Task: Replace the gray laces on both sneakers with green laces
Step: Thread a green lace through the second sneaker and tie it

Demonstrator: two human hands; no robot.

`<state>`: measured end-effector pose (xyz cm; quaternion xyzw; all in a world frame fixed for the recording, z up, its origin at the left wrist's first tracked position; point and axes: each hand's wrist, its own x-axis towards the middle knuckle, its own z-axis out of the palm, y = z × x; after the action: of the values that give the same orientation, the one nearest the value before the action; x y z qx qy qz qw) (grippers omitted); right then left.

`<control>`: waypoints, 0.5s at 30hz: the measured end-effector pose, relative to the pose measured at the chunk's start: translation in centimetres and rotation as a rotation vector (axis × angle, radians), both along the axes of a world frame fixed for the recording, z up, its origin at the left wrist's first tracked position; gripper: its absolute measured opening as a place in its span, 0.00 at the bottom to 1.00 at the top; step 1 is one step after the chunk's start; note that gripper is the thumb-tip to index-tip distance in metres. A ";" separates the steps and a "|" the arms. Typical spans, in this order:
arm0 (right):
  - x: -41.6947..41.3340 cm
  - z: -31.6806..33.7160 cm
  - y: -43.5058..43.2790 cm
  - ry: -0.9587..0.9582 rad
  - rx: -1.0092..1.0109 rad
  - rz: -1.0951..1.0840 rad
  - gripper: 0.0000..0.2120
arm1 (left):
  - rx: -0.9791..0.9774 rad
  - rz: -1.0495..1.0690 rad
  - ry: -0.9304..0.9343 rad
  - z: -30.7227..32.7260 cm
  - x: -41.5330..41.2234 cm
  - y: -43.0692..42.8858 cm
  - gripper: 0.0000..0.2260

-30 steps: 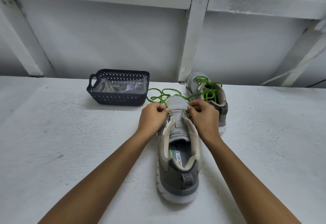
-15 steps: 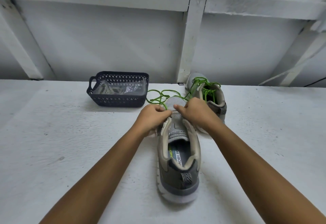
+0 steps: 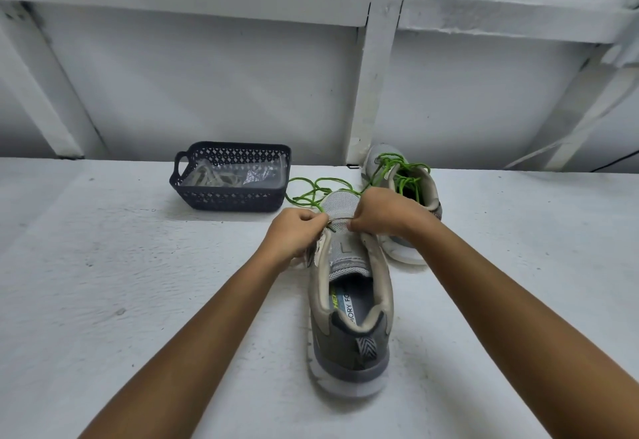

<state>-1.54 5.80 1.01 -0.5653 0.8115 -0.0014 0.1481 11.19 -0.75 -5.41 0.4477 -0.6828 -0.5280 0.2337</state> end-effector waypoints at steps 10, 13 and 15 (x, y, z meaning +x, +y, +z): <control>-0.3 0.1 -0.9 0.097 0.034 0.108 0.11 | -0.065 -0.009 -0.016 -0.7 0.0 -0.2 0.17; 0.2 -0.2 -1.6 0.182 0.092 0.177 0.11 | -0.076 -0.004 -0.023 -0.8 -0.1 -0.2 0.17; 0.6 -0.6 -2.0 0.241 0.114 0.209 0.10 | -0.098 0.002 -0.028 -0.9 -0.2 -0.2 0.18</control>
<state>-0.97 3.75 0.42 -0.6334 0.7590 0.1276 0.0810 10.95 -0.98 -6.33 0.4435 -0.7108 -0.4873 0.2464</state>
